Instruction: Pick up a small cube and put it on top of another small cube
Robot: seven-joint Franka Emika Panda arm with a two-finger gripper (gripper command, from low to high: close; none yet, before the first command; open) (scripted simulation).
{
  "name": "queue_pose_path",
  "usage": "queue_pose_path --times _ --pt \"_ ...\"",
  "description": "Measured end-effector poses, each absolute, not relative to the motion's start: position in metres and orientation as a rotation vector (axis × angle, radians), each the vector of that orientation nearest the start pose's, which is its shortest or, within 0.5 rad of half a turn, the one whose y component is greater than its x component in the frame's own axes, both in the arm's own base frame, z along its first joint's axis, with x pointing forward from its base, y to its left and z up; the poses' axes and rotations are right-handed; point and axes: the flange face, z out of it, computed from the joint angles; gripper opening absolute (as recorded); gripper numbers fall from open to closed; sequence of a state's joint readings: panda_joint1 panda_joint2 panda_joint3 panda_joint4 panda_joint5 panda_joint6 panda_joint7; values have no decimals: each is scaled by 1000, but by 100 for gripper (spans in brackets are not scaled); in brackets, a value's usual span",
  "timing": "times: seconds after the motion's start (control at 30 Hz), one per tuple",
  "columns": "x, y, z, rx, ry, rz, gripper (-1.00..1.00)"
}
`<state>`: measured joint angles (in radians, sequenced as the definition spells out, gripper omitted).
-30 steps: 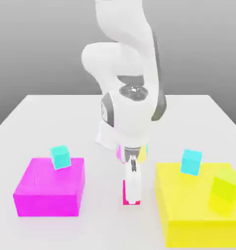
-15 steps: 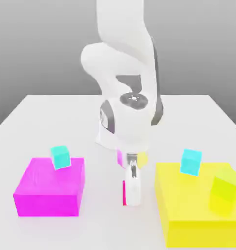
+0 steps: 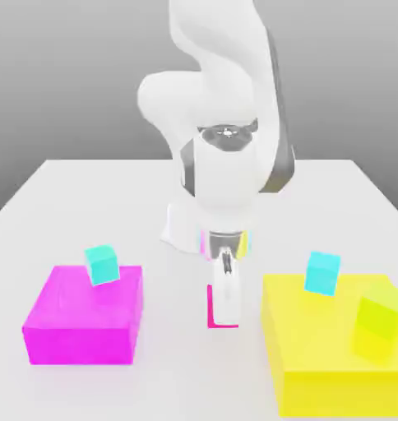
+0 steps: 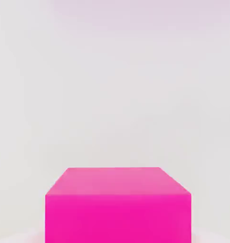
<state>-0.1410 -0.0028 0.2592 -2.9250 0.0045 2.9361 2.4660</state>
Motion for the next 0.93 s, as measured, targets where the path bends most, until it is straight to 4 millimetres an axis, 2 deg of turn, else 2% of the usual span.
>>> queue_pose_path --times 0.17,0.23,0.33,0.47,0.57,0.67,0.73,0.8,0.83,0.93 --pt "325 40 195 -1200 2900 -2 -100" --pt "340 57 206 -1216 2896 -15 -100" --pt "367 94 229 -1243 2884 -35 -100" --pt "393 156 267 -1280 2865 -43 -100" --pt "401 208 299 -1312 2849 -33 -100" --pt "398 261 333 -1351 2833 -11 -100" --pt "399 272 321 -1350 2835 -3 -100" --pt "400 273 293 -1346 2837 -2 -100" --pt "400 272 284 -1341 2839 -2 100" --pt "400 271 284 -1340 2839 -2 100"
